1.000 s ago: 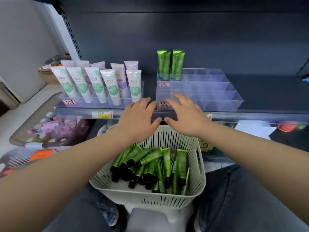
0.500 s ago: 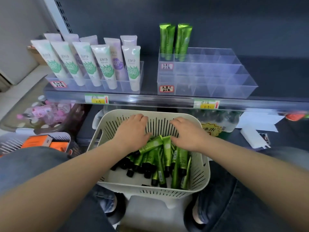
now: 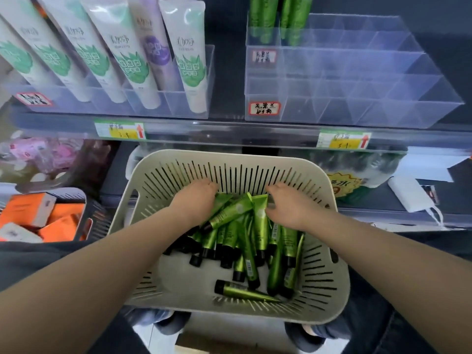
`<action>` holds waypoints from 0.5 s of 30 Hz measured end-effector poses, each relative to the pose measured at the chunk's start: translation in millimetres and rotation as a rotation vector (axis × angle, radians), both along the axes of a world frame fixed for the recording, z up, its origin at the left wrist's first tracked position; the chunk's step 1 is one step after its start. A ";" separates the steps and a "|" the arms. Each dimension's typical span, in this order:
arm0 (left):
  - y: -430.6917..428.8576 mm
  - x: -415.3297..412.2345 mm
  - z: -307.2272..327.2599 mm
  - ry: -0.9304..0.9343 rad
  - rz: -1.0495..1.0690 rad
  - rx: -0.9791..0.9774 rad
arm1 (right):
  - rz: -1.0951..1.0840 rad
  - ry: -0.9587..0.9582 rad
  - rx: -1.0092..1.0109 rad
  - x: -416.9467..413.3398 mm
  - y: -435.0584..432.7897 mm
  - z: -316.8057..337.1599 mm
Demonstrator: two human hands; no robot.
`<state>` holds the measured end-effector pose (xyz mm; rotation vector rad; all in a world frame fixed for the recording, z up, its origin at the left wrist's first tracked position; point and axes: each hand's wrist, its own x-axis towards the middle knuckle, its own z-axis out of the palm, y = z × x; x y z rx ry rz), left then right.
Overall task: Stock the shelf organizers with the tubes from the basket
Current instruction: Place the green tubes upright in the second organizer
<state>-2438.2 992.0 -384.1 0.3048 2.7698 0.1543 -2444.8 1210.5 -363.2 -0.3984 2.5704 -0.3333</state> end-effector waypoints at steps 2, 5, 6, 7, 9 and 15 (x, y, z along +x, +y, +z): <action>1.3 -9.3 -10.1 -0.009 -0.040 0.010 | -0.005 -0.017 0.013 -6.3 -2.5 -9.3; 5.8 -20.6 -23.6 -0.038 -0.111 0.027 | -0.001 -0.045 0.017 -16.1 -6.8 -20.7; 7.0 -24.0 -27.2 -0.049 -0.124 0.038 | -0.005 -0.053 0.019 -19.0 -8.1 -24.2; 8.2 -27.4 -30.5 -0.063 -0.133 0.052 | -0.011 -0.061 0.020 -21.7 -9.2 -27.7; 9.6 -32.8 -38.0 -0.108 -0.160 0.071 | -0.023 -0.081 0.028 -25.8 -11.2 -35.0; 7.3 -40.6 -56.8 -0.182 -0.220 0.100 | -0.013 -0.087 0.065 -31.3 -17.4 -48.4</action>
